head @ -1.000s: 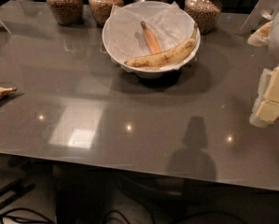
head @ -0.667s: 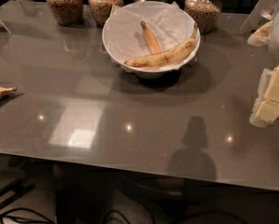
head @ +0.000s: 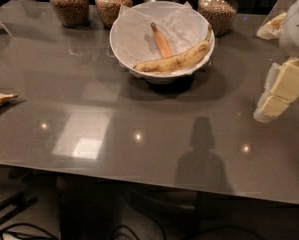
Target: Pick banana from white bowl
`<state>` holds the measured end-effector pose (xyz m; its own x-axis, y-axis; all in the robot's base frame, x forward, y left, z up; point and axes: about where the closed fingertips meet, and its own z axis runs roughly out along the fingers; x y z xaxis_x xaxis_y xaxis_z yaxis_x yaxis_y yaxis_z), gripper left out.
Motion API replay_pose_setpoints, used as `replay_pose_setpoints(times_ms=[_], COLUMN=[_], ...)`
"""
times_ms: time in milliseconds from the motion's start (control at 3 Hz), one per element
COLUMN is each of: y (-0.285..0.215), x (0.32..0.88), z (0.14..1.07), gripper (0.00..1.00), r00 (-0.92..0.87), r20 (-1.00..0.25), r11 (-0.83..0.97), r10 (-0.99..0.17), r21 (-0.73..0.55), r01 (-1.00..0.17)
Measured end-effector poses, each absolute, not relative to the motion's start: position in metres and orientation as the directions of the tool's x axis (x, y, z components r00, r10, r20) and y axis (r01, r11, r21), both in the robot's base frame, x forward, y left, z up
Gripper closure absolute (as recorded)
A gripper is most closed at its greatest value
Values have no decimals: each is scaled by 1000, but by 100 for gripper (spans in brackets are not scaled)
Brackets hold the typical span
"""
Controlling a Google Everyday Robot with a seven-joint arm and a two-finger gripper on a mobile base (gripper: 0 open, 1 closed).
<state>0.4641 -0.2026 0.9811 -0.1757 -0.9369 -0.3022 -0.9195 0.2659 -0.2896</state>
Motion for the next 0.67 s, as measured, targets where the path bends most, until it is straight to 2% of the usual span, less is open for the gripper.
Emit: replay_pose_setpoints(times_ms=[667], y=[-153], x=[558], z=[995], gripper=[0], r00=[27], r20=[-515], r11=[222], r10=[-856], r21=[-416], r01=[-882])
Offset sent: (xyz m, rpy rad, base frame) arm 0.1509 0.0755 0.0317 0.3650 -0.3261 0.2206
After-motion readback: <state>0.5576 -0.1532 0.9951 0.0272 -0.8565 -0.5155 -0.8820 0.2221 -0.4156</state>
